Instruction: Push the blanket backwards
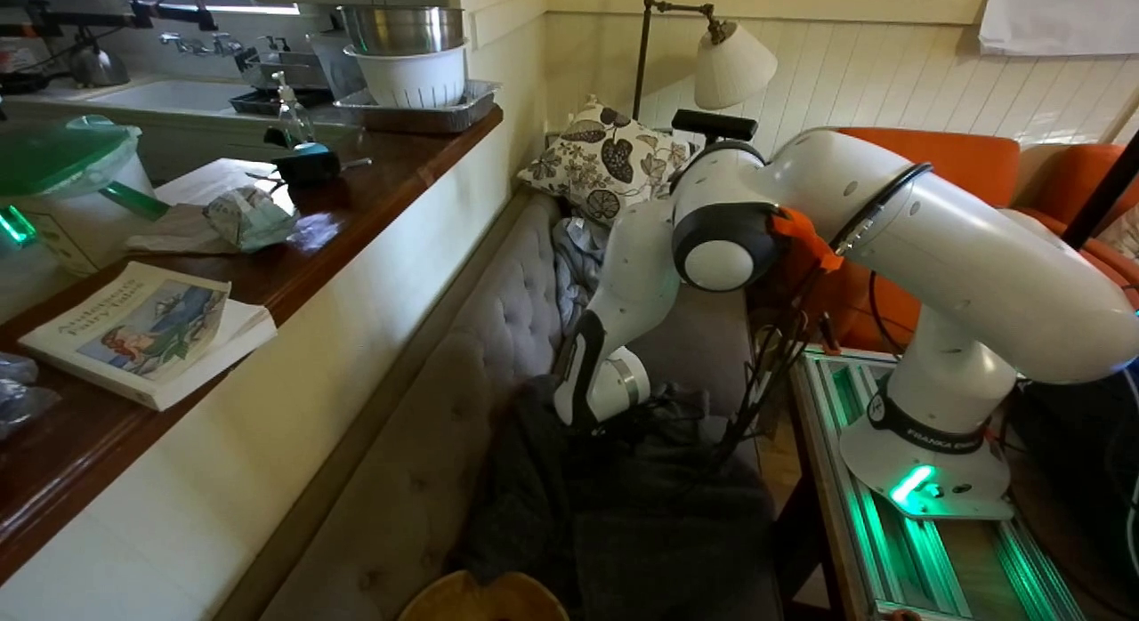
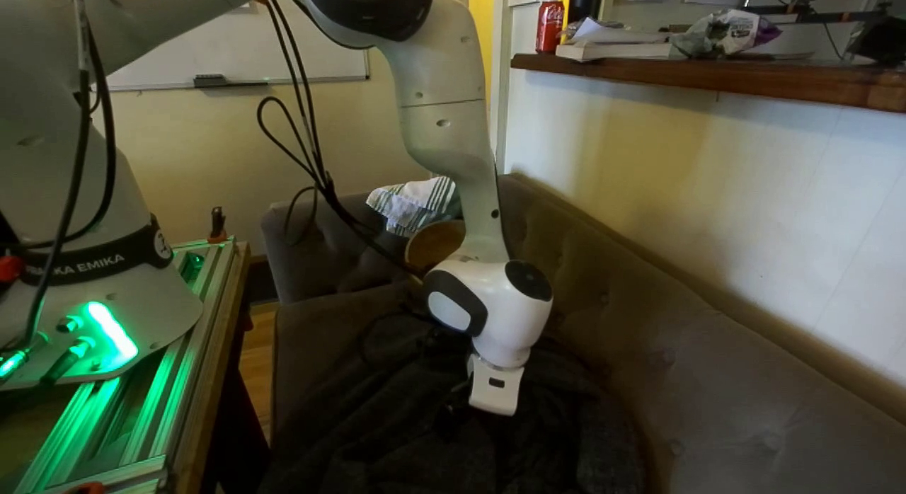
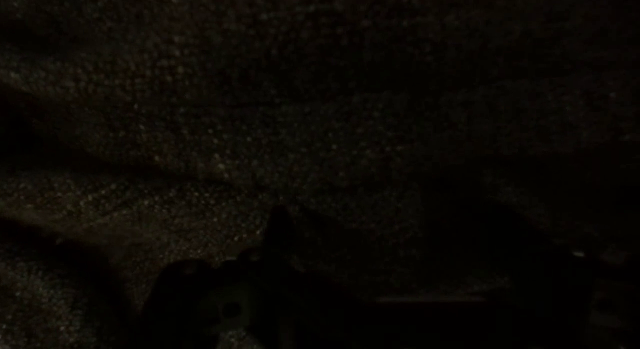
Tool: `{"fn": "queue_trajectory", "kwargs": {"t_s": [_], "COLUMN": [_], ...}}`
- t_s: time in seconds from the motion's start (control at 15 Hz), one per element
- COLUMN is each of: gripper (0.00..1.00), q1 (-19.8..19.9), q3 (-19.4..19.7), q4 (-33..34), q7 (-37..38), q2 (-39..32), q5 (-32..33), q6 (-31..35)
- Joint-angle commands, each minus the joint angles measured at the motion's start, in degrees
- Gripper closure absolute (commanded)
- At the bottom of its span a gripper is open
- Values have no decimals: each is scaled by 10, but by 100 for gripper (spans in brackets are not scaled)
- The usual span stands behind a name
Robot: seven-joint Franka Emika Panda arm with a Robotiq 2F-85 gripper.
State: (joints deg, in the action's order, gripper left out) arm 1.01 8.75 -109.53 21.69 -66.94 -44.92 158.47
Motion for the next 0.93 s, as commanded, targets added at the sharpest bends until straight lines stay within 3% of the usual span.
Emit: {"fn": "queue_trajectory", "kwargs": {"t_s": [0.0,0.67,0.87], "gripper": [27,98,100], "q1": [1,18,33], "q3": [11,13,2], "q4": [47,100,112], "q7": [49,96,75], "q2": [-26,-49,-50], "q5": [49,110,131], "q6": [-55,-132,-167]}}
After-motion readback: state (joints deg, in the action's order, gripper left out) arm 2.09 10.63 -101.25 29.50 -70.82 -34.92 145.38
